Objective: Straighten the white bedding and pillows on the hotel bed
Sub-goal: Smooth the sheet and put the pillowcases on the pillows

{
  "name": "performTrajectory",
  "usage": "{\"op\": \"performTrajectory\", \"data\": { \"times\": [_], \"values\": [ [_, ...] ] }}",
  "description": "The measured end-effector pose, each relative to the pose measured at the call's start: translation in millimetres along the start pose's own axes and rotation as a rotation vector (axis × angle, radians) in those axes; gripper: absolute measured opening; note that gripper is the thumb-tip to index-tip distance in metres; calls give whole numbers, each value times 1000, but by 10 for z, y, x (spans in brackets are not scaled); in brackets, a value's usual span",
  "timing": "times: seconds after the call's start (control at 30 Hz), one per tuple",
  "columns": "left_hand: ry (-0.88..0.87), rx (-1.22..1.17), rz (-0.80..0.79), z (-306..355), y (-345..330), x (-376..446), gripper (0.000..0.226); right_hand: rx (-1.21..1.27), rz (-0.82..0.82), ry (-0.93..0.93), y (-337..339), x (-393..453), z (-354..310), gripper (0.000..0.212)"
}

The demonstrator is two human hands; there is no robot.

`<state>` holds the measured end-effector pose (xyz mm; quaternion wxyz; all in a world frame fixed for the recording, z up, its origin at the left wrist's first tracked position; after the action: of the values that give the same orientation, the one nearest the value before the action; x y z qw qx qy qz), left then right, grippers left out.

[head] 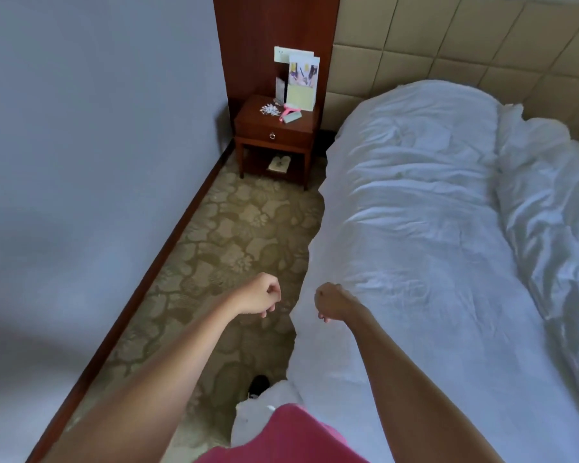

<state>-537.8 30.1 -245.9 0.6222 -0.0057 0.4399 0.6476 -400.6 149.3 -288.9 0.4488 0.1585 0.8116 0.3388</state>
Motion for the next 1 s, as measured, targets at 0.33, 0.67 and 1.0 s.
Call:
{"op": "performTrajectory", "data": {
  "times": [0.33,0.67,1.0],
  "values": [
    [49,113,54,-367,1766,1147,20,90,-12,84,793,1374,-1270,27],
    [-144,260,-231,196,2252,2943,21,221,168,-304,1585,2214,-484,23],
    [-430,434,-416,1339,2996,4465,21,489,312,-699,2480,2566,-331,24]
  ]
}}
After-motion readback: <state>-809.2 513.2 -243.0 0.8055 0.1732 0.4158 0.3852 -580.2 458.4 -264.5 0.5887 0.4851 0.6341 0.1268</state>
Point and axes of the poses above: each hand's wrist, its own x-axis towards the middle knuckle, its own y-axis out of the back of the hand, z = x × y, the point moved 5 cm from there along x, towards the middle knuckle, and after that the axes turned 3 degrees about -z, right-handed, at the moved point
